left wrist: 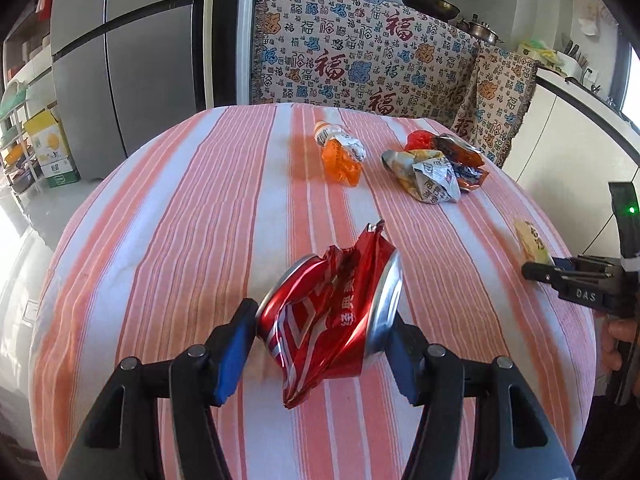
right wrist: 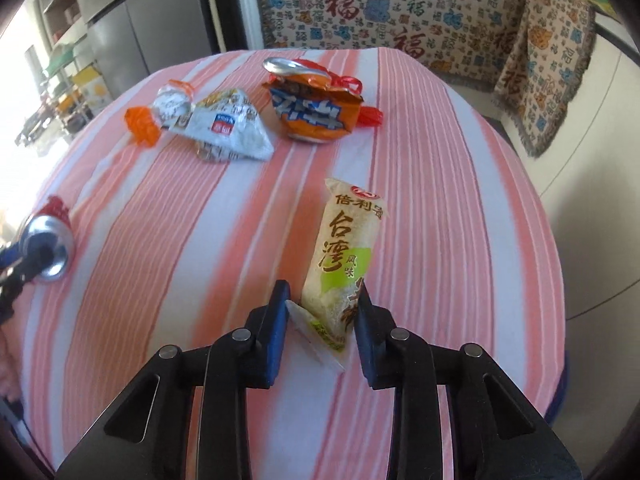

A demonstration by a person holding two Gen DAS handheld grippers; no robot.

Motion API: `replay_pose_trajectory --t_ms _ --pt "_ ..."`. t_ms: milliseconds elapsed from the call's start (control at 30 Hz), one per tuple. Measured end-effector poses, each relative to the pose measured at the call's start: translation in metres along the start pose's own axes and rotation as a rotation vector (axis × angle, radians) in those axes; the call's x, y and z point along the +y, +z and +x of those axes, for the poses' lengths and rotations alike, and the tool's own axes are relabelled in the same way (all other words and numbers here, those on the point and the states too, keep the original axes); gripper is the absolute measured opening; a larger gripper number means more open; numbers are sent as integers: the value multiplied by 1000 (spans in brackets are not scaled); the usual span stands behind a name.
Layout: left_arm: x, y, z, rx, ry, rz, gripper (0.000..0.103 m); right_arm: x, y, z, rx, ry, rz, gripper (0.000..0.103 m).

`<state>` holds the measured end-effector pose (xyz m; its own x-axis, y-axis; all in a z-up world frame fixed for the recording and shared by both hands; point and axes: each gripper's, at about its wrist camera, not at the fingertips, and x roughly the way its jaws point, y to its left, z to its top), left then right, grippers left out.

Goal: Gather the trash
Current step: 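Grasp the crushed red can with the left tool while the right tool grasps the Taiwan snack bar, then carry the can and snack bar over the blue wastebasket and open both tools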

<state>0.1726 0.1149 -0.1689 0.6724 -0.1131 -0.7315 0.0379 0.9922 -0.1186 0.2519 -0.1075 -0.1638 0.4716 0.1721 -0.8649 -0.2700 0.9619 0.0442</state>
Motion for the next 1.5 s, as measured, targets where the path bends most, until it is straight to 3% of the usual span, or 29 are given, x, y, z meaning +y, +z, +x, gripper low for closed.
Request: replay_pose_trajectory --t_ms 200,433,567,600,700,733,800,1033,1500 --pt "-22 -11 -11 1 -41 1 62 -17 -31 -23 37 39 -29 39" --pt "-48 -24 -8 36 -38 50 62 -25 -21 -24 54 39 -2 61" --pt "-52 -28 0 61 -7 77 65 -24 -9 -20 62 37 11 63" --pt "-51 -28 4 70 -3 72 65 -23 -6 -19 67 30 9 61" --pt "-47 -26 6 72 -14 53 67 -22 -1 -19 69 16 6 22" --pt "-47 -25 5 67 -15 56 66 -22 -1 -20 63 18 9 18" --pt "-48 -25 2 51 -22 68 60 -22 -2 -27 47 18 4 16" --pt "-55 -22 -9 17 -28 50 60 -29 -11 -50 4 60 13 15" --pt "-134 -7 -26 -29 -24 154 60 -54 -25 -88 -46 127 57 15"
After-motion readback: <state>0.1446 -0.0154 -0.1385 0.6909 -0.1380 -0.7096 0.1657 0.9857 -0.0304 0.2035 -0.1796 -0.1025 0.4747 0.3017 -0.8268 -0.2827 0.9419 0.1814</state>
